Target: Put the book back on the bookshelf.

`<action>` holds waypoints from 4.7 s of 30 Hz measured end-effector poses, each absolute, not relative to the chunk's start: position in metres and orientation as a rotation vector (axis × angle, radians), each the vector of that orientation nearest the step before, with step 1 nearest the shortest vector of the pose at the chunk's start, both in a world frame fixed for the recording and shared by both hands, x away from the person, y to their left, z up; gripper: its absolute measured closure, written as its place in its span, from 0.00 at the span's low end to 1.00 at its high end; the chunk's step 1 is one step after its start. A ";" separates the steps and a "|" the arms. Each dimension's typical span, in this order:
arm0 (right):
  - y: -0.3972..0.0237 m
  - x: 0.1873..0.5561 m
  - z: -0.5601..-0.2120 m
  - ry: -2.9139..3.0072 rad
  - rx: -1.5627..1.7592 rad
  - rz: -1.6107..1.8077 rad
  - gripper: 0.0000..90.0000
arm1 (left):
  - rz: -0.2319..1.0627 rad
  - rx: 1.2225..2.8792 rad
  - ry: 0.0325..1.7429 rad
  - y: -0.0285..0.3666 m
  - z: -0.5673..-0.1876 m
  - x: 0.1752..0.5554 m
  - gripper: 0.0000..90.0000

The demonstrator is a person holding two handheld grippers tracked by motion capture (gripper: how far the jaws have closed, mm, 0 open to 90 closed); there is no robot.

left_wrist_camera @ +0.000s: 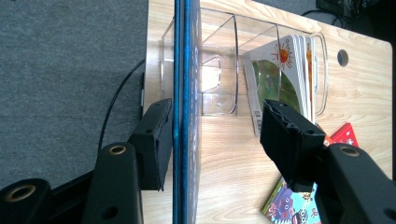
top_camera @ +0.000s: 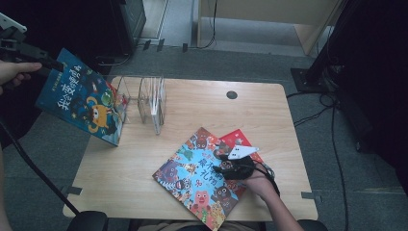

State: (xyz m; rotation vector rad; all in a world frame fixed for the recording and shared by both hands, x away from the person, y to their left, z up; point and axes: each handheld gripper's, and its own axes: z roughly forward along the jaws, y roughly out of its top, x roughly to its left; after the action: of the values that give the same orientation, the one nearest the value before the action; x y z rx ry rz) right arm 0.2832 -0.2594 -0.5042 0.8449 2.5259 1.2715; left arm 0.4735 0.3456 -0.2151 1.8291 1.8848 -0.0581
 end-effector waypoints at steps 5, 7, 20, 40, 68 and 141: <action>-0.259 0.284 -0.504 2.526 0.856 1.269 0.50 | -0.035 1.849 1.864 0.341 -0.205 0.468 0.50; -0.259 0.285 -0.504 2.524 0.858 1.271 0.50 | -0.015 1.864 1.846 0.338 -0.199 0.465 0.50; -0.263 0.295 -0.501 2.523 0.935 1.272 0.49 | 0.009 1.896 1.763 0.309 -0.191 0.450 0.49; -0.270 0.311 -0.489 2.502 0.949 1.269 0.49 | -0.004 1.990 1.576 0.236 -0.243 0.418 0.47; -0.277 0.318 -0.492 2.511 0.953 1.235 0.49 | -0.062 2.100 1.353 0.168 -0.350 0.360 0.47; -0.354 0.241 -0.498 2.338 1.254 1.148 0.93 | -0.275 2.165 1.134 0.071 -0.475 0.381 0.83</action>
State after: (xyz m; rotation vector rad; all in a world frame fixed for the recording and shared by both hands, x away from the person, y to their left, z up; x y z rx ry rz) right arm 0.2415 -0.3541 -0.4982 1.2538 2.3384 1.1484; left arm 0.3805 0.0707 -0.4745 2.1653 1.1344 -0.2750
